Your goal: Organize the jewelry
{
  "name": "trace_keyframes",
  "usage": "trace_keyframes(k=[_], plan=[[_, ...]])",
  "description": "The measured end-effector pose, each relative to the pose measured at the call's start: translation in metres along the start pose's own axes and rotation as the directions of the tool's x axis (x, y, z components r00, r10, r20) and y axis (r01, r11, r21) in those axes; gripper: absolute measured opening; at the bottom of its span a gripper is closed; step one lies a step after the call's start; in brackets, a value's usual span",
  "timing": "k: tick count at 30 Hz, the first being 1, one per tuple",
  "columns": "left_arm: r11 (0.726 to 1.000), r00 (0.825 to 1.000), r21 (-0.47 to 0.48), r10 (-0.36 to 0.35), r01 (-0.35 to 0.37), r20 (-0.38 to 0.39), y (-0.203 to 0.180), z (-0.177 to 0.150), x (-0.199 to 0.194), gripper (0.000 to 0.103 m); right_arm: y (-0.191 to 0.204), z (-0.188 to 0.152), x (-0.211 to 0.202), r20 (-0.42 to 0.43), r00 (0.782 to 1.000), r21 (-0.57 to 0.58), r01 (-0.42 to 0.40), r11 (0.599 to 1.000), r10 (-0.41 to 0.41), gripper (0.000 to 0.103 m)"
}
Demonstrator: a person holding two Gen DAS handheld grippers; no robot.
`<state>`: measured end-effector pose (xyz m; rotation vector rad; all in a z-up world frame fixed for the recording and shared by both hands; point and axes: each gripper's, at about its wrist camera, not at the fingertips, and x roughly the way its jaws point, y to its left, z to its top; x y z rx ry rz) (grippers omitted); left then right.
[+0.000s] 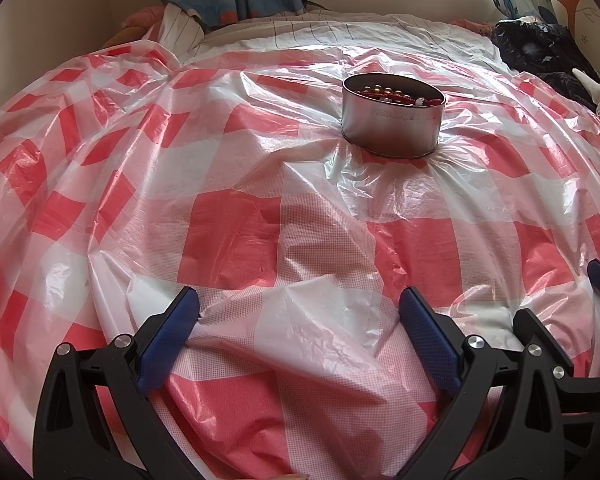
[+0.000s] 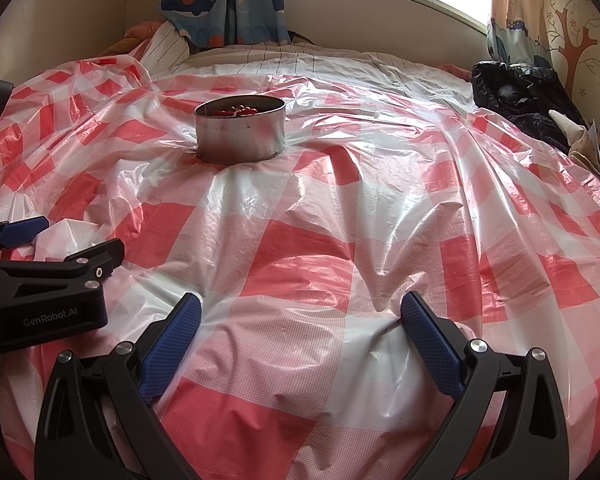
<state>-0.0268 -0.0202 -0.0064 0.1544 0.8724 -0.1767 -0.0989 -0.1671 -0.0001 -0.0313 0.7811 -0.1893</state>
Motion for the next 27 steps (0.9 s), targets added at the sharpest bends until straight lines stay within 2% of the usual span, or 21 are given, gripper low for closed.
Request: trace_keyframes(k=[27], plan=[[0.999,1.0,-0.017,-0.029,0.029,0.01,0.0037,-0.0014,0.0023,0.096,-0.0002,0.0001,-0.0001,0.0,1.0,0.001,0.0,1.0,0.0,0.096]])
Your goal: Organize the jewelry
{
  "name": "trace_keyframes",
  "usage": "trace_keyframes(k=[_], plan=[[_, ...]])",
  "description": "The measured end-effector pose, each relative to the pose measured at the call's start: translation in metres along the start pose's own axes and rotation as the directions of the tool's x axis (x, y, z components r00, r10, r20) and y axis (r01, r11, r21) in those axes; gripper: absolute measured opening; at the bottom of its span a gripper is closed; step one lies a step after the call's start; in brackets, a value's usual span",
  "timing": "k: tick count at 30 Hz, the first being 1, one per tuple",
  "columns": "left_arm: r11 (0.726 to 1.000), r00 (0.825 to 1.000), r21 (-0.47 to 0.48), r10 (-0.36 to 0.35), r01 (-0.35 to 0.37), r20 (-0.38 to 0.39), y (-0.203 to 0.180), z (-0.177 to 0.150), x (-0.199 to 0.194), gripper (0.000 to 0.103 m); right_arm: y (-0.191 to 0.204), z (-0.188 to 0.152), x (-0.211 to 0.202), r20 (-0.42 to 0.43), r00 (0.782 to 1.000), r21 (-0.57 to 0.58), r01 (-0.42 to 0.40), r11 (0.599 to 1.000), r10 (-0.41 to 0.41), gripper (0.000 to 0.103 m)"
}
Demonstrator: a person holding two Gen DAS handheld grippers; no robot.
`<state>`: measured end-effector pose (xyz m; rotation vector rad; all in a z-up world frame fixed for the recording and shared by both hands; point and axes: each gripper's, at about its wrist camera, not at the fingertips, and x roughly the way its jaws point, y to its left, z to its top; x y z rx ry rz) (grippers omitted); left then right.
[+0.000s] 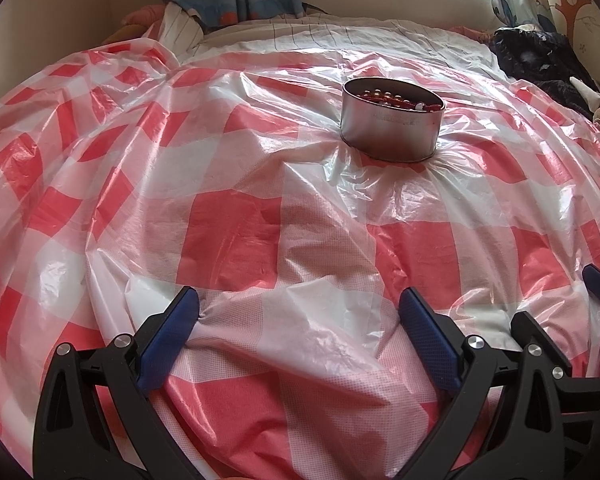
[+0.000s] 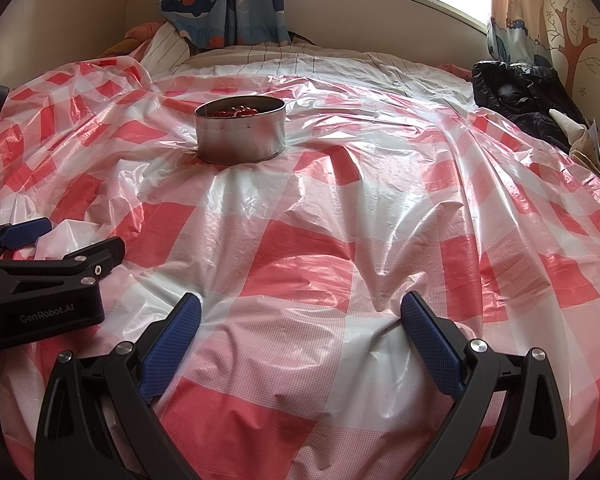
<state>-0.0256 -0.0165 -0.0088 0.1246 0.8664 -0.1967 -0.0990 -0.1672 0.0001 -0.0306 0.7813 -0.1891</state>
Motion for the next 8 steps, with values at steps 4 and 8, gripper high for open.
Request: trace_keyframes(k=[4,8], plan=[[1.0,1.0,0.006,0.008,-0.008,-0.004,-0.0009,-0.0006,0.0002,0.096,-0.0001,0.0,0.0,0.0,1.0,0.0,0.0,1.0,0.0,0.096],[1.0,1.0,0.006,0.007,-0.007,-0.004,-0.0012,-0.0002,0.0004,0.096,0.0002,0.0003,0.0001,0.001,1.0,0.0,0.0,1.0,0.0,0.096]])
